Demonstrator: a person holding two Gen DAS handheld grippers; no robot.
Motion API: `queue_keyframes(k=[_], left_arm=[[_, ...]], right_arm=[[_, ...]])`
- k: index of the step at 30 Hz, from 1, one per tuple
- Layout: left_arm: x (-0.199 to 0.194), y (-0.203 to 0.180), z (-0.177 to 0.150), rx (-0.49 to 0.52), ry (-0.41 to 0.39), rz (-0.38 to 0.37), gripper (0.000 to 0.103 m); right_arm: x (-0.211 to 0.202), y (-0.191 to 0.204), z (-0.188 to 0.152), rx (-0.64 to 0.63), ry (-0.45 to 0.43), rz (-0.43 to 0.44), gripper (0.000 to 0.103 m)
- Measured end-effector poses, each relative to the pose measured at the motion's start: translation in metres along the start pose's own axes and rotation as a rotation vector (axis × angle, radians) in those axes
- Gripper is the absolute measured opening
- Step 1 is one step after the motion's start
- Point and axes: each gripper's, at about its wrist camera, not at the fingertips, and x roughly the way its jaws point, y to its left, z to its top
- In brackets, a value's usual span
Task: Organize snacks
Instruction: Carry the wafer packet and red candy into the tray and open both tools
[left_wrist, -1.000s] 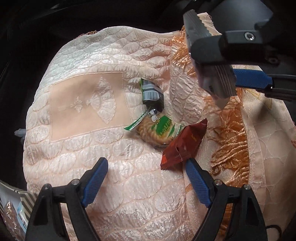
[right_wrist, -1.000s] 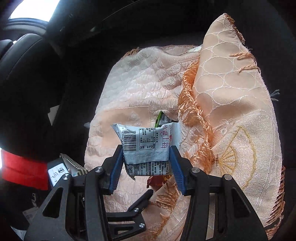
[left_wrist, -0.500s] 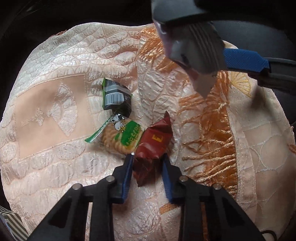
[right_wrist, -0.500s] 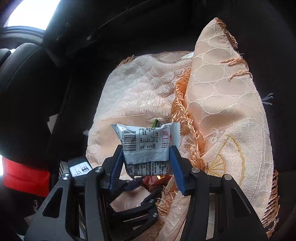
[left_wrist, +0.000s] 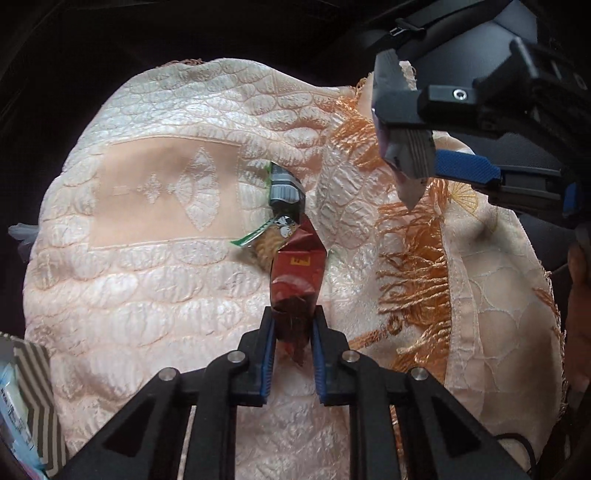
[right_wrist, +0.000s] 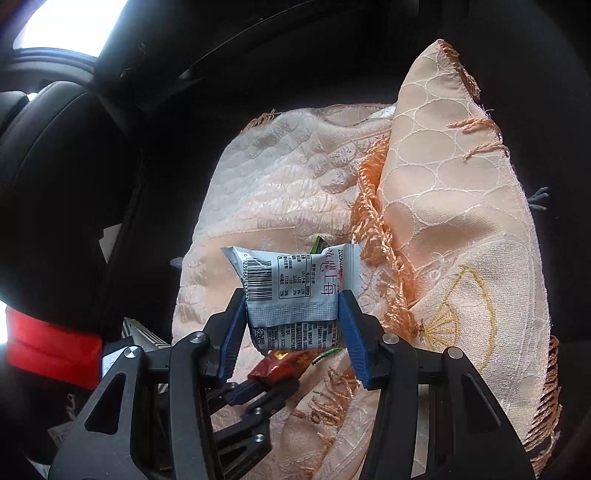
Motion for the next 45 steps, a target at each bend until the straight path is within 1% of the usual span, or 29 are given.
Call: queue_keyframes(k=[1, 9, 11, 14, 18, 20, 25, 30, 34, 40, 45], left_arm=[[-0.005, 0.002, 0.002, -0.007, -0.008, 0.014, 0.019], [-0.068, 0.028, -0.033, -0.029, -0.095, 0.14, 0.019], [-0.08, 0.037, -0.043, -0.046, -0.102, 0.161, 0.019], [-0.094, 0.048, -0.055, -0.073, -0.117, 0.2, 0.019], [-0.107, 0.063, -0.069, -0.115, -0.133, 0.237, 0.019], [-0.116, 0.071, -0.078, -0.138, -0.137, 0.267, 0.019], [-0.139, 0.091, -0.103, -0.198, -0.156, 0.305, 0.019], [-0.162, 0.109, -0.123, -0.251, -0.184, 0.331, 0.019], [-0.177, 0.125, -0.136, -0.3, -0.204, 0.365, 0.02], [-0.193, 0.15, -0.158, -0.371, -0.225, 0.396, 0.02], [-0.2, 0.166, -0.174, -0.436, -0.24, 0.401, 0.02]], right_arm=[[0.0, 0.002, 0.0, -0.006, 0.002, 0.002, 0.049], [0.006, 0.033, -0.016, -0.091, 0.045, 0.037, 0.049], [0.007, 0.043, -0.023, -0.118, 0.052, 0.036, 0.049], [0.007, 0.058, -0.038, -0.156, 0.063, 0.047, 0.049], [0.013, 0.079, -0.065, -0.195, 0.093, 0.062, 0.049], [0.018, 0.088, -0.08, -0.213, 0.113, 0.066, 0.049], [0.029, 0.115, -0.113, -0.256, 0.159, 0.093, 0.049], [0.036, 0.146, -0.134, -0.313, 0.195, 0.112, 0.049], [0.037, 0.173, -0.146, -0.367, 0.21, 0.126, 0.049], [0.041, 0.211, -0.16, -0.444, 0.227, 0.139, 0.049], [0.048, 0.239, -0.172, -0.505, 0.239, 0.13, 0.049]])
